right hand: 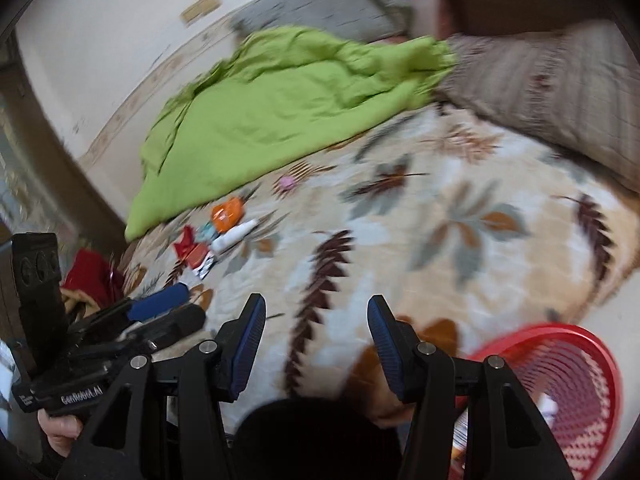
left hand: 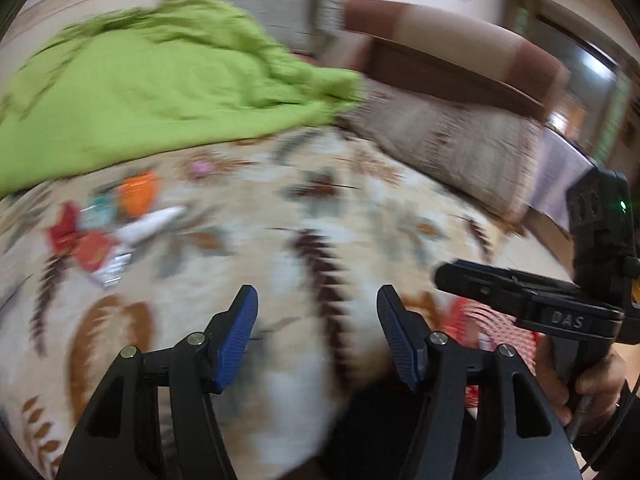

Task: Collect trash
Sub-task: 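Move both open tools back over the trash on the bed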

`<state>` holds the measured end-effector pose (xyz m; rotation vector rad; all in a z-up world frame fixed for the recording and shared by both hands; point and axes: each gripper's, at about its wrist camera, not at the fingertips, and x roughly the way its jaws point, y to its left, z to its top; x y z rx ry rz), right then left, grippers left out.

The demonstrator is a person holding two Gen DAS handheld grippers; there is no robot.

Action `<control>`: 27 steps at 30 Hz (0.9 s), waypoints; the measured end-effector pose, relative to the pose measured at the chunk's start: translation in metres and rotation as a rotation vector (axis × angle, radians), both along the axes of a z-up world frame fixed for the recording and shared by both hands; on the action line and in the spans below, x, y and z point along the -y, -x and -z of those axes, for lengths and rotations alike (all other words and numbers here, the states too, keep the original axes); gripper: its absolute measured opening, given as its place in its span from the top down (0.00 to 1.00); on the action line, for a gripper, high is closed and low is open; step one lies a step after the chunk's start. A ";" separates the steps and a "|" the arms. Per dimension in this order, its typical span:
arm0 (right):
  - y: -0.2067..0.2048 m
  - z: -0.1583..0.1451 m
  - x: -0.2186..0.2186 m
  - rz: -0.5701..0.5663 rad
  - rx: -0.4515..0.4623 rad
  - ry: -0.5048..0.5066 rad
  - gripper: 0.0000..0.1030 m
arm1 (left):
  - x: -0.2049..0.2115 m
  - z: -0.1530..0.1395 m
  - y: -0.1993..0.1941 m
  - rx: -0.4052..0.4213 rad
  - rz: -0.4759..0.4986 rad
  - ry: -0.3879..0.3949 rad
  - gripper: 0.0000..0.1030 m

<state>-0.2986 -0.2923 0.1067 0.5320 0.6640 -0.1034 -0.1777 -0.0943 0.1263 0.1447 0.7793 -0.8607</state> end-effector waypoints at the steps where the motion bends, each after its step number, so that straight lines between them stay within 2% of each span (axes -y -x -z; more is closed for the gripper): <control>1: -0.015 0.004 -0.007 -0.031 -0.014 -0.005 0.44 | -0.013 0.002 -0.013 -0.008 -0.044 0.003 0.40; 5: -0.061 0.014 -0.035 -0.136 -0.063 0.001 0.44 | -0.069 0.013 -0.070 0.000 -0.281 -0.017 0.40; 8: -0.100 0.018 -0.062 -0.223 -0.097 0.033 0.41 | -0.096 0.019 -0.116 0.075 -0.455 -0.095 0.40; 10: -0.123 0.017 -0.080 -0.284 -0.101 0.058 0.39 | -0.116 0.027 -0.143 0.060 -0.527 -0.102 0.40; 11: -0.136 0.016 -0.091 -0.321 -0.100 0.078 0.38 | -0.131 0.032 -0.155 0.040 -0.566 -0.080 0.40; 14: -0.173 0.013 -0.119 -0.411 -0.095 0.137 0.36 | -0.166 0.053 -0.174 0.015 -0.666 -0.065 0.40; 16: -0.202 0.014 -0.138 -0.482 -0.099 0.154 0.33 | -0.179 0.062 -0.183 -0.032 -0.704 -0.074 0.40; 21: -0.266 0.030 -0.175 -0.570 -0.115 0.212 0.31 | -0.205 0.062 -0.191 -0.006 -0.832 -0.078 0.40; 23: -0.286 0.033 -0.187 -0.594 -0.099 0.236 0.28 | -0.211 0.066 -0.195 -0.033 -0.853 -0.075 0.40; 24: -0.296 0.036 -0.193 -0.610 -0.099 0.250 0.24 | -0.215 0.068 -0.196 -0.053 -0.863 -0.063 0.40; 27: -0.326 0.049 -0.210 -0.620 -0.119 0.338 0.23 | -0.218 0.069 -0.201 -0.061 -0.873 -0.053 0.40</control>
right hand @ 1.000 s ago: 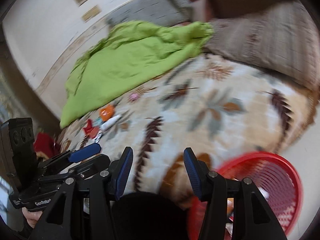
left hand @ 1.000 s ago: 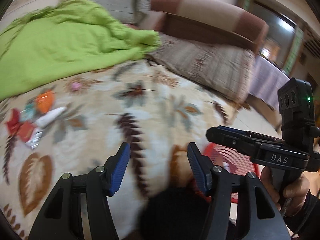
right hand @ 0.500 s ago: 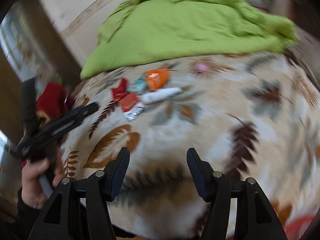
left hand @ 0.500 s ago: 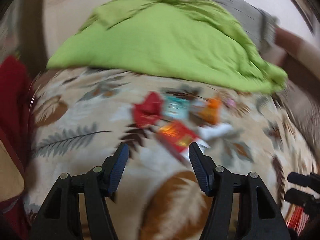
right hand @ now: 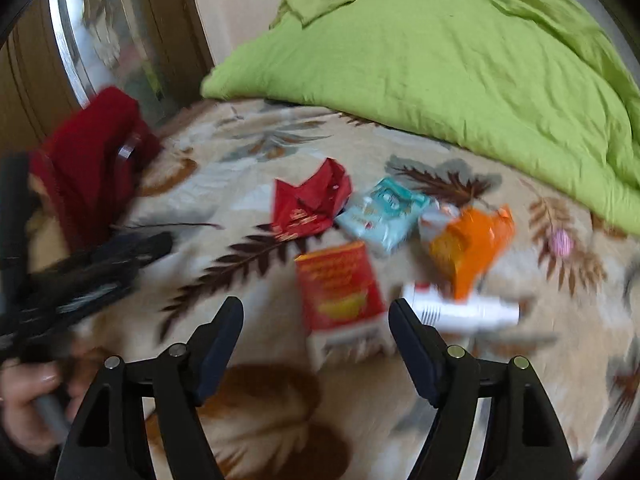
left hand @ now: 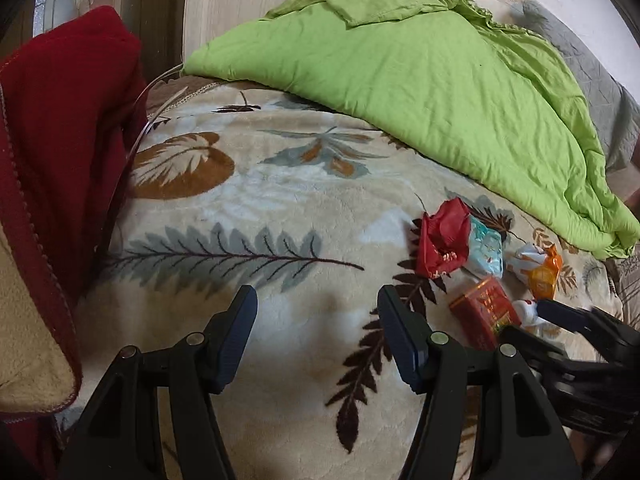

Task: Collect trash
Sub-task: 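Move both open tools back over the trash on the bed, then grasp the red wrapper with the left tool while the right tool grasps the red cigarette box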

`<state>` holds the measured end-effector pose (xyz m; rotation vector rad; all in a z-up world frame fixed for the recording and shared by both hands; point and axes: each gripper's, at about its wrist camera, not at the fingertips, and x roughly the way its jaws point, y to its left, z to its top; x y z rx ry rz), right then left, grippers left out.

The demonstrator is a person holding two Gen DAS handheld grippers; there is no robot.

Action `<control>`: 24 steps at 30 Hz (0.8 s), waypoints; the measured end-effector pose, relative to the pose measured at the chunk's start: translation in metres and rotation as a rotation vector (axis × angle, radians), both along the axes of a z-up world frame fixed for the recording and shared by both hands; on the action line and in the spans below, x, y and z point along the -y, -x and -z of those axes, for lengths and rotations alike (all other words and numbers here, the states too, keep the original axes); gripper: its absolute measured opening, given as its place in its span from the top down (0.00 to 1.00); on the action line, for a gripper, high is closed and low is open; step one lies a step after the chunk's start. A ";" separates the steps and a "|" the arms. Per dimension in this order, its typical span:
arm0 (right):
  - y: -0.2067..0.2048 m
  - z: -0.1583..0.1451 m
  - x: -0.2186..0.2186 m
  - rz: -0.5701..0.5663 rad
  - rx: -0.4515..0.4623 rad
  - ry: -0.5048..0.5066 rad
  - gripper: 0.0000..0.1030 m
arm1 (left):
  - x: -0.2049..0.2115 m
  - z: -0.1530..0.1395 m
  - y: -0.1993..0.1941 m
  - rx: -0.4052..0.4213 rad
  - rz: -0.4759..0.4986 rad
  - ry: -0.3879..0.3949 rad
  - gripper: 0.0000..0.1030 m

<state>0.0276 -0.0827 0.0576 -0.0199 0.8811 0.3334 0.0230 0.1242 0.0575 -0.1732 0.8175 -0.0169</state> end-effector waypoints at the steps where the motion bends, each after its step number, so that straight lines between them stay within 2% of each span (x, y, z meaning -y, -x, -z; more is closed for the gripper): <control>1: -0.011 0.007 -0.004 -0.013 -0.011 0.029 0.23 | 0.000 0.000 0.000 0.004 -0.002 -0.003 0.40; 4: -0.034 0.025 -0.012 -0.057 -0.100 0.052 0.23 | 0.002 -0.002 0.001 0.015 0.008 0.003 0.40; 5: -0.038 0.032 -0.016 -0.065 -0.119 0.093 0.23 | 0.003 -0.002 0.001 0.017 0.013 0.006 0.40; 7: -0.040 0.038 -0.020 -0.067 -0.112 0.137 0.24 | 0.005 -0.003 -0.001 0.019 0.029 0.011 0.40; 9: -0.039 0.043 -0.014 -0.028 -0.136 0.093 0.44 | 0.007 -0.004 -0.002 0.026 0.044 0.021 0.40; 12: -0.026 0.037 -0.004 0.029 -0.129 0.050 0.45 | 0.014 -0.007 -0.005 0.046 0.093 0.042 0.40; 18: 0.028 0.013 0.041 0.226 -0.119 -0.254 0.45 | 0.044 -0.014 -0.030 0.079 0.242 0.104 0.40; 21: 0.055 0.009 0.059 0.291 -0.087 -0.335 0.45 | 0.062 -0.005 -0.048 0.038 0.317 0.145 0.40; 24: 0.067 0.009 0.068 0.315 -0.059 -0.354 0.45 | 0.082 0.008 -0.063 -0.010 0.355 0.101 0.40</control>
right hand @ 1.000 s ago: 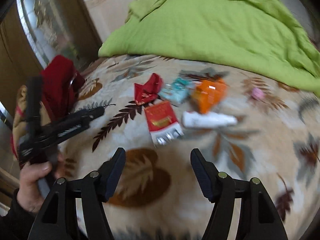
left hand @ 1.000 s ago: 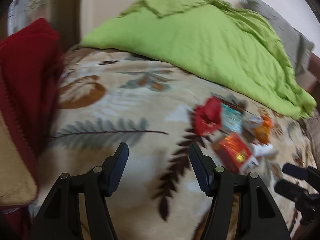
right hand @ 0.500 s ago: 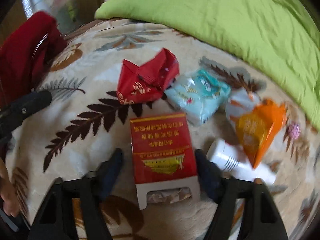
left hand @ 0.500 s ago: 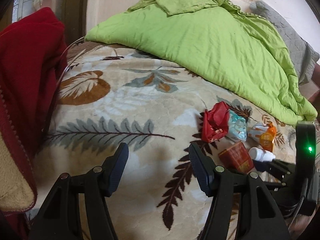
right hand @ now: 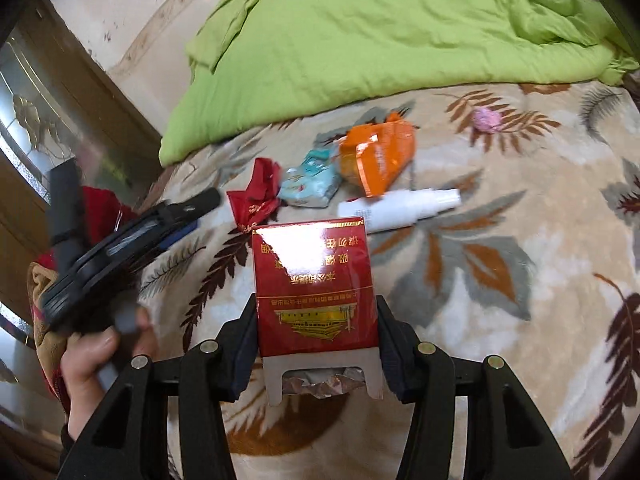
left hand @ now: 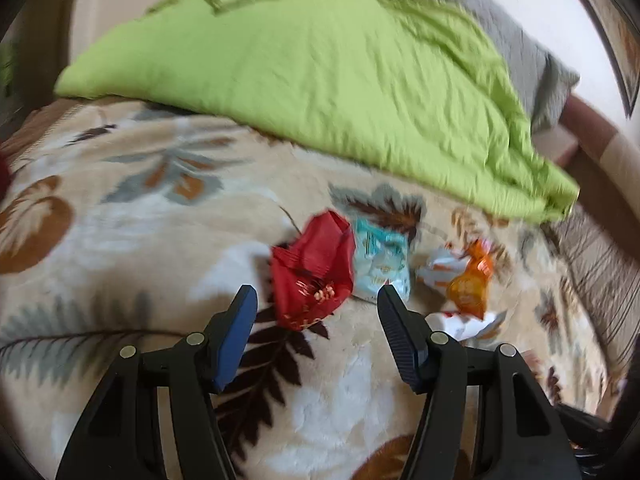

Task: Collect trash
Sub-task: 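Grasp the red wrapper with the left tool while the right tool grasps the red cigarette box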

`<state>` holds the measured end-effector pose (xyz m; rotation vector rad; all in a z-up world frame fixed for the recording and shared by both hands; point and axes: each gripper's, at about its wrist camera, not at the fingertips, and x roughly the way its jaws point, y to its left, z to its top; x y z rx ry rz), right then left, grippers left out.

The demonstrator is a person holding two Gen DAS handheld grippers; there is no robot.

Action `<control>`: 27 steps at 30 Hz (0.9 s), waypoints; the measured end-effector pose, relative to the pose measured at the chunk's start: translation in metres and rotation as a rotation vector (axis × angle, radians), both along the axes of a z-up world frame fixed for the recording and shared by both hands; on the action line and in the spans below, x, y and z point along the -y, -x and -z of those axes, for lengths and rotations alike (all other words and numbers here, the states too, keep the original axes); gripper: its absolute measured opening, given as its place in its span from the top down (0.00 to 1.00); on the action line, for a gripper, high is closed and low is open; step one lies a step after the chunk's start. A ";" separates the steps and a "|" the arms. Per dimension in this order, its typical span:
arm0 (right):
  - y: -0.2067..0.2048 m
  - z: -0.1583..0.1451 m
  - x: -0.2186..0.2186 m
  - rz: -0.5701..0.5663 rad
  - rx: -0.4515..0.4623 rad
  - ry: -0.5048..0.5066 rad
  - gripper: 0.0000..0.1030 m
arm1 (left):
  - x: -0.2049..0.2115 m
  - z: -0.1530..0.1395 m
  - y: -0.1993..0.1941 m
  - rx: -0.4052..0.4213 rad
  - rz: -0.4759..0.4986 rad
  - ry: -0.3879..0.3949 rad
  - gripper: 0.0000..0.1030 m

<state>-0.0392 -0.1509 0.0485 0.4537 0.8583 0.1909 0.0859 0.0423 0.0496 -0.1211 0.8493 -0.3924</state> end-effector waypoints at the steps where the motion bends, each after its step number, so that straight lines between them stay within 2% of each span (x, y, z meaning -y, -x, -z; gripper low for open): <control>1: 0.001 0.001 0.002 0.005 0.009 0.003 0.45 | 0.007 0.005 -0.005 0.001 0.005 -0.033 0.40; 3: -0.002 0.003 0.007 0.009 0.015 -0.020 0.45 | 0.016 0.015 -0.014 -0.013 0.038 -0.066 0.41; 7: -0.010 0.007 0.012 0.014 0.020 -0.053 0.45 | 0.027 0.029 -0.023 -0.031 0.053 -0.117 0.62; 8: -0.011 0.008 0.013 0.011 0.018 -0.054 0.45 | 0.027 0.031 -0.026 -0.035 0.048 -0.123 0.63; 14: -0.011 0.005 0.009 -0.002 0.032 -0.021 0.45 | 0.020 0.027 -0.024 -0.009 0.027 -0.106 0.75; 20: -0.007 0.002 0.008 0.002 0.057 0.019 0.45 | 0.020 0.010 0.000 0.065 0.016 -0.136 0.76; 27: 0.012 -0.010 0.007 0.037 0.098 0.127 0.45 | 0.014 -0.023 0.049 0.126 -0.022 -0.081 0.76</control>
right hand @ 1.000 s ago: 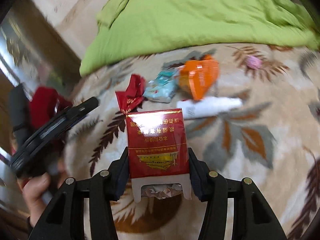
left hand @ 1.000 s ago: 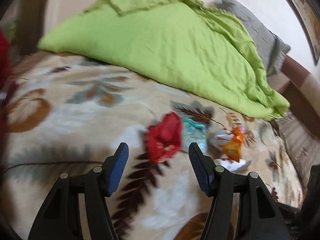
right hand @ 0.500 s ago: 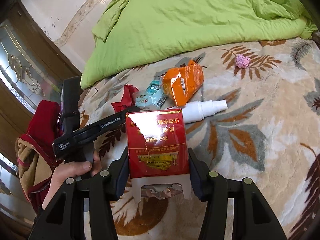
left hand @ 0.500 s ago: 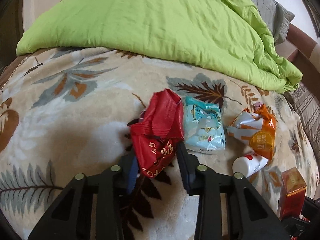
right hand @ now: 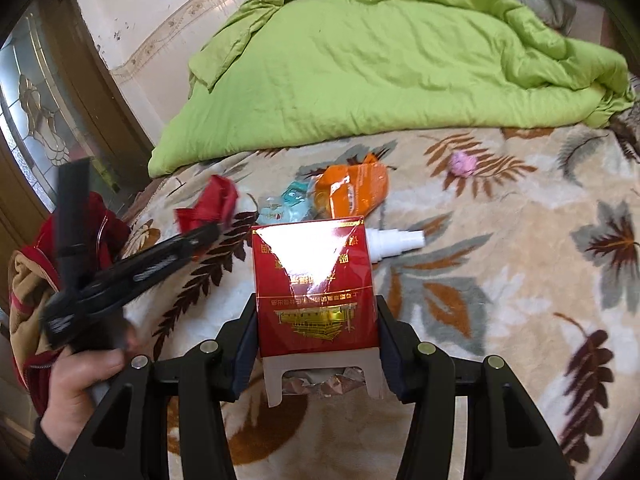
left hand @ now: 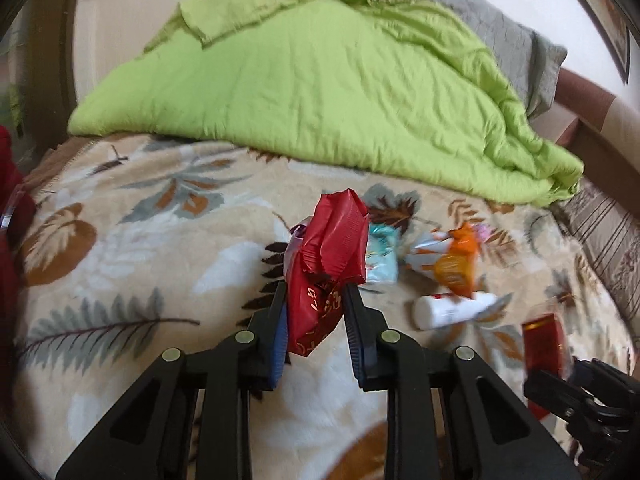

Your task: Collect trash

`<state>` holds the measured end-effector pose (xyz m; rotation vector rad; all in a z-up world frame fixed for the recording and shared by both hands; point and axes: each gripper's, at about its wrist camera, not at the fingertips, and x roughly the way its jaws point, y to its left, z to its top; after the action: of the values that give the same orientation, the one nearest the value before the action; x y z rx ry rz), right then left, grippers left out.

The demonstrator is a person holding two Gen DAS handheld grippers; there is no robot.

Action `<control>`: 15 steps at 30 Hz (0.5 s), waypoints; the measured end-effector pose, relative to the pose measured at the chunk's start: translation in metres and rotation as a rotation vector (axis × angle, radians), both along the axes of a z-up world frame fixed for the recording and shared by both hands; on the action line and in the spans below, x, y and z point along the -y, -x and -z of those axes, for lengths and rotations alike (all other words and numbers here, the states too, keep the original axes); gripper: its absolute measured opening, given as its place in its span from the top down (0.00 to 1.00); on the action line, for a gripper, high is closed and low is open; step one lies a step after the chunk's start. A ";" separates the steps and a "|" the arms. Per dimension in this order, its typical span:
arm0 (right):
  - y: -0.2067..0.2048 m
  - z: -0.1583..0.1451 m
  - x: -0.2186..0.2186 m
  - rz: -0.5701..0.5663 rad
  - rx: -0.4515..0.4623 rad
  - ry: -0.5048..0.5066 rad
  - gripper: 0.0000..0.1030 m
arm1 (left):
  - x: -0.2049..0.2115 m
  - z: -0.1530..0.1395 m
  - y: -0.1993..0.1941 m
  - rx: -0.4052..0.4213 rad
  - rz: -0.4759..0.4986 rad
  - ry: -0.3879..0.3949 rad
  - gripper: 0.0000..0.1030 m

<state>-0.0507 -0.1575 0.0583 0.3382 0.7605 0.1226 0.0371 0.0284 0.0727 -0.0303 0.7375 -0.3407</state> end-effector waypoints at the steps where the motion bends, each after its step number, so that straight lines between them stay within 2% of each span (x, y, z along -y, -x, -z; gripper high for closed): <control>1: 0.006 -0.004 0.001 0.004 0.010 0.004 0.45 | 0.000 -0.006 0.009 0.012 0.003 -0.003 0.76; 4: 0.023 -0.010 0.004 0.010 0.031 0.028 0.45 | 0.001 -0.018 0.035 0.055 0.006 -0.035 0.76; 8: 0.051 -0.007 0.009 0.008 0.020 0.040 0.45 | -0.001 -0.026 0.065 0.066 0.027 -0.048 0.76; 15: 0.088 -0.011 0.012 0.019 0.052 0.046 0.45 | 0.001 -0.023 0.136 0.066 0.076 -0.073 0.76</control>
<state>-0.1389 -0.1699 0.0695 0.2978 0.7072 0.0954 -0.0994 0.0276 0.0954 0.0779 0.6864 -0.3849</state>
